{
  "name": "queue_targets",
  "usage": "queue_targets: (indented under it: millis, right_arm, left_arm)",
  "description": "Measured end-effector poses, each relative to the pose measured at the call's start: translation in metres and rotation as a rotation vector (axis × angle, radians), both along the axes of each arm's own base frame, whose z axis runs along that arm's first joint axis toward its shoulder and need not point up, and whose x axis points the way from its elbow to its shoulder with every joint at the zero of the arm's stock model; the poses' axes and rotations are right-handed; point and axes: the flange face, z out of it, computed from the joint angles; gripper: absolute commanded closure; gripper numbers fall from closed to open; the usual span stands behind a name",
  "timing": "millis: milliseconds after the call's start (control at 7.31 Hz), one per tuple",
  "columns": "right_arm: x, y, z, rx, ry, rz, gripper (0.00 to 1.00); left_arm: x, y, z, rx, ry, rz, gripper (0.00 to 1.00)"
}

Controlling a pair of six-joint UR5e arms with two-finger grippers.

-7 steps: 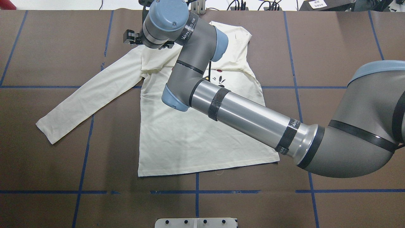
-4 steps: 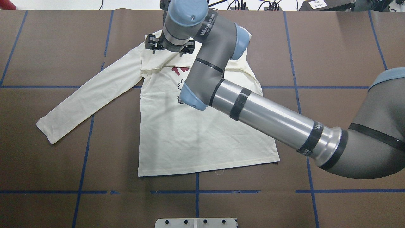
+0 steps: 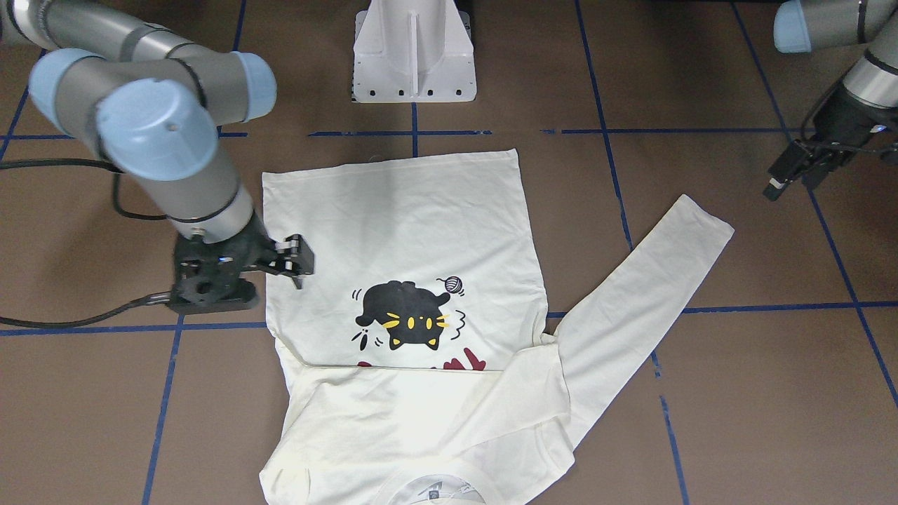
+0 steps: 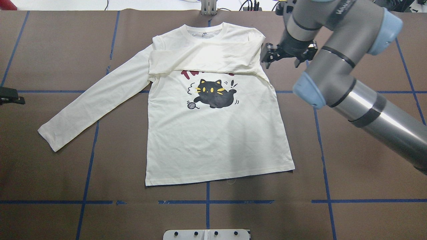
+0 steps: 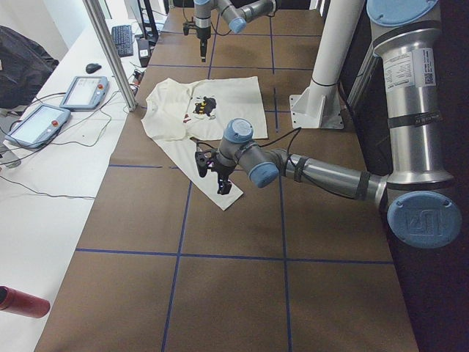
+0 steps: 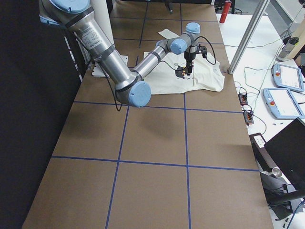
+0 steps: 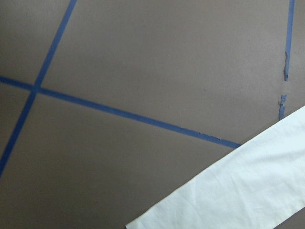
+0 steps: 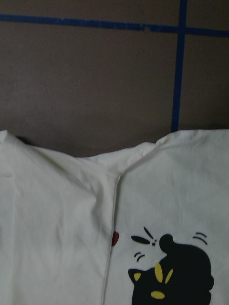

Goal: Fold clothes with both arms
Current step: 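Release the sleeve and lift the right gripper away from the shirt, then move the left gripper to the other sleeve cuff and grasp it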

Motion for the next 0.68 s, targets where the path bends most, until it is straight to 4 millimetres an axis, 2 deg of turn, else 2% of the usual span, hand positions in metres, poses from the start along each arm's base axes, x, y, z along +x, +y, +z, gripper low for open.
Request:
queue_targets:
  millis: [137, 273, 410, 684]
  right_arm:
    - [0.031, 0.004, 0.034, 0.006, 0.018, -0.031, 0.00]
    - [0.050, 0.007, 0.060, 0.004, 0.032, -0.046, 0.00]
    - [0.059, 0.011, 0.078, -0.005, 0.039, -0.057, 0.00]
    - [0.064, 0.017, 0.088, -0.014, 0.035, -0.068, 0.00]
  left_arm:
    - [0.031, 0.014, 0.006, -0.041, -0.013, -0.040, 0.00]
    - [0.052, 0.023, 0.015, -0.065, -0.034, -0.065, 0.00]
    - [0.069, 0.028, 0.030, -0.076, -0.059, -0.088, 0.00]
    - [0.085, 0.032, 0.066, -0.081, -0.075, -0.129, 0.00]
